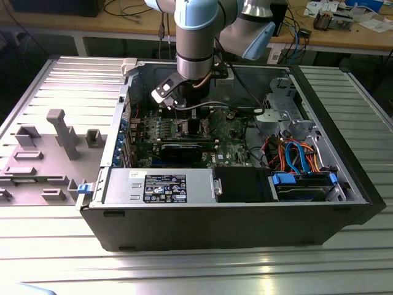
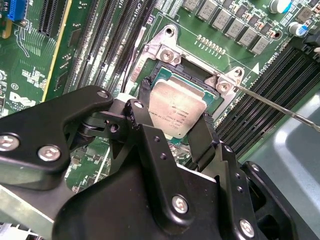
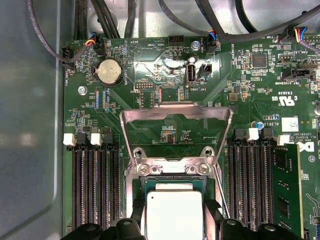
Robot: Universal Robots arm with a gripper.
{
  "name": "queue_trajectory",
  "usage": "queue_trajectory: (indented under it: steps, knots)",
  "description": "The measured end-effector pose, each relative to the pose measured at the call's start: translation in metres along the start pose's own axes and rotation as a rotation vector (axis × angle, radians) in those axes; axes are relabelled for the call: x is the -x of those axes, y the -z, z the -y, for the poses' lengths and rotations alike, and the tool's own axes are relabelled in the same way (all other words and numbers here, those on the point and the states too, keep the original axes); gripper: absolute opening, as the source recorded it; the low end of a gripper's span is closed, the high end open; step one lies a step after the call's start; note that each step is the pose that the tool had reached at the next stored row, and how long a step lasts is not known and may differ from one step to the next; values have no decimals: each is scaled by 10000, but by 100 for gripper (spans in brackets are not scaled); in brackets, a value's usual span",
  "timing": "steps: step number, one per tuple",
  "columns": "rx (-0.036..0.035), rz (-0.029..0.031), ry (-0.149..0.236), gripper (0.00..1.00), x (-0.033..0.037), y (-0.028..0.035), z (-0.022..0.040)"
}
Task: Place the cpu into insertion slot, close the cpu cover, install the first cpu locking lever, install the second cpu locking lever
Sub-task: 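Place the cpu into insertion slot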
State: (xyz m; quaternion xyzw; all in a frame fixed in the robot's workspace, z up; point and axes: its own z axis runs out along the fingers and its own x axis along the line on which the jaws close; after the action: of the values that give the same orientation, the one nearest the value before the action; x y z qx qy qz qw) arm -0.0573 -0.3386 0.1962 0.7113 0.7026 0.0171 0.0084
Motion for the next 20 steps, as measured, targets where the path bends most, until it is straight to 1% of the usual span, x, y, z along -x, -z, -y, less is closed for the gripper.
queue_trajectory:
  steps: [2,3,4,5,20]
  knots:
    - [2,-1,0,55,0,-4,0]
    - [7,-17,0,55,-3,-11,-1]
    - [8,-11,0,55,-2,-12,-1]
    - [5,-8,0,61,-1,-13,-1]
    - [1,-8,-1,61,0,-20,0]
